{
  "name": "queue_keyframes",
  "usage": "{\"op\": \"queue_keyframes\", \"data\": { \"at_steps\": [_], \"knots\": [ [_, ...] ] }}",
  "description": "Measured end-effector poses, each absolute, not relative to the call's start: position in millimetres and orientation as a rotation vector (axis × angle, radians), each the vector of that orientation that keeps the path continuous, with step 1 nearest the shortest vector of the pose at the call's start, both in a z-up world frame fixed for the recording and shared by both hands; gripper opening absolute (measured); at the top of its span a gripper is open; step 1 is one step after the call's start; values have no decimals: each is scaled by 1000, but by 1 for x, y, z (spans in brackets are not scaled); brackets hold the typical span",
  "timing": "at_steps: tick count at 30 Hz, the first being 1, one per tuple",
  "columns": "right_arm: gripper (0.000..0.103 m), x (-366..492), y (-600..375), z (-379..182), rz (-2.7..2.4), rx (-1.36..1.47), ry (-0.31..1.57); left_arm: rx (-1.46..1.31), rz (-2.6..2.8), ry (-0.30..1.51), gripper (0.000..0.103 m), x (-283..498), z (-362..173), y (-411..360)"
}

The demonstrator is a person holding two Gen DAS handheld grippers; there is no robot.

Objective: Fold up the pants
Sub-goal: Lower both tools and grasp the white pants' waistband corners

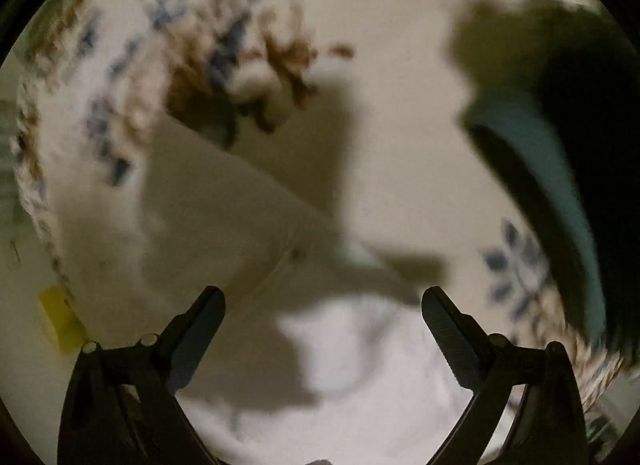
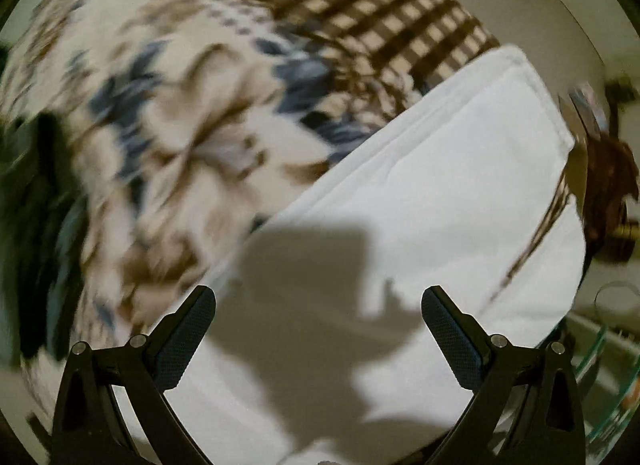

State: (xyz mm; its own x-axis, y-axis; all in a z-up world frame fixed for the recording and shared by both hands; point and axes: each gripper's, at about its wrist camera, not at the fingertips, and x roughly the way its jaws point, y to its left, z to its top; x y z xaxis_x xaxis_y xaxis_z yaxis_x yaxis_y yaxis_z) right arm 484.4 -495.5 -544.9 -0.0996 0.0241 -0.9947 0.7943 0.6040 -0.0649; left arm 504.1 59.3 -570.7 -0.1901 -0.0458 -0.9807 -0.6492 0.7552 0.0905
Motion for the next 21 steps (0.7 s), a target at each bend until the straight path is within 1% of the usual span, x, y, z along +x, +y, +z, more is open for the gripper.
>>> {"op": "queue_keyframes", "data": {
  "at_steps": [3,5,6,7,9,10,11,12,13,14,15,16,17,21],
  "knots": [
    [103,488,-516,-576,-816,786,1552,-657,651,1685,100,502,-585,69],
    [103,490,-527,-592,-850,823,1547,-677,671,1610,99,500,-577,69],
    [103,488,-533,-598,-872,839,1543,-676,665,1553,91,497,-568,66],
    [103,489,-536,-604,-885,850,1543,-660,647,1500,68,495,-557,61],
    [103,490,-540,-617,-900,885,1543,-627,621,1472,44,488,-544,53],
    [100,490,-540,-620,-900,901,1541,-625,618,1466,34,483,-540,52],
    [93,489,-539,-623,-897,913,1536,-634,613,1451,28,474,-533,51],
    [88,489,-537,-625,-895,915,1533,-632,601,1438,17,466,-527,50],
    [72,488,-536,-626,-891,910,1529,-635,579,1428,15,459,-521,51],
    [50,487,-533,-626,-887,899,1525,-645,536,1406,13,450,-513,49],
    [37,487,-529,-625,-879,881,1521,-650,497,1381,11,440,-504,47],
    [15,485,-525,-624,-862,881,1510,-652,463,1360,11,432,-496,45],
    [8,483,-520,-622,-840,881,1499,-661,424,1341,10,421,-485,43],
    [5,479,-501,-602,-784,832,1461,-693,323,1268,10,378,-451,45]
  ]
}}
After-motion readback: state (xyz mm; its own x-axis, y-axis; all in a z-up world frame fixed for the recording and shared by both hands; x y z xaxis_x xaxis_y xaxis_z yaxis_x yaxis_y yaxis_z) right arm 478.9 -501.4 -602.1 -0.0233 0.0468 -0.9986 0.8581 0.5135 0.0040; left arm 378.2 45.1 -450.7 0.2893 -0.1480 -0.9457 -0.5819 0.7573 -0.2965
